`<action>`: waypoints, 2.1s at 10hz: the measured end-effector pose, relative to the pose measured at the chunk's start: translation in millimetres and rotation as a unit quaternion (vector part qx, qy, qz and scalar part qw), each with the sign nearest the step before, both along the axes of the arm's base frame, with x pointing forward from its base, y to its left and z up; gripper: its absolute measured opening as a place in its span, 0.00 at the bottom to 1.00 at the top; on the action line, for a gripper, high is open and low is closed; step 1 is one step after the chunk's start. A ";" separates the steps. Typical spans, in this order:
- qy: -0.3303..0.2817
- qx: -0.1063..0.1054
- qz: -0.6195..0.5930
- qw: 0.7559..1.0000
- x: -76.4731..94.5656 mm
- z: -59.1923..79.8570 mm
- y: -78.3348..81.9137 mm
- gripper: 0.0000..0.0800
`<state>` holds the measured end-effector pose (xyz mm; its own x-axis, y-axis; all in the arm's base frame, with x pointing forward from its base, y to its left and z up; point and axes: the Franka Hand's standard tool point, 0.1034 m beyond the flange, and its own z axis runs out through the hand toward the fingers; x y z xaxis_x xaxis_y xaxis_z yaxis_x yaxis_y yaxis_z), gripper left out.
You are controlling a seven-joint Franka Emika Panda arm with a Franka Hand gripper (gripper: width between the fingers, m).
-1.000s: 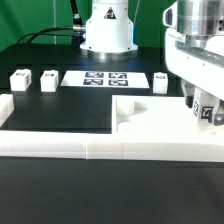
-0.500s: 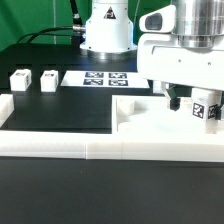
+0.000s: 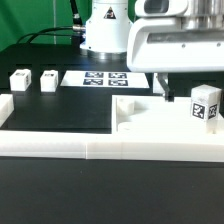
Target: Assemble square table
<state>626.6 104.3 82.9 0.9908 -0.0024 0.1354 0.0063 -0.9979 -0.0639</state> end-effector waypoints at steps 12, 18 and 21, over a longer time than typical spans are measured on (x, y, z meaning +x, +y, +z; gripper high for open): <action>0.002 -0.013 -0.010 1.000 -5.1 -5.9 -10.5 0.37; 0.020 0.002 -0.150 0.988 -4.0 -8.5 -3.9 0.37; 0.020 0.002 -0.150 0.988 -4.0 -8.5 -3.9 0.37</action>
Offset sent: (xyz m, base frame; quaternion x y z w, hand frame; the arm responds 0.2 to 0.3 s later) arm 0.0007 -0.0006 0.0041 0.0286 -0.0041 -0.1428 0.9893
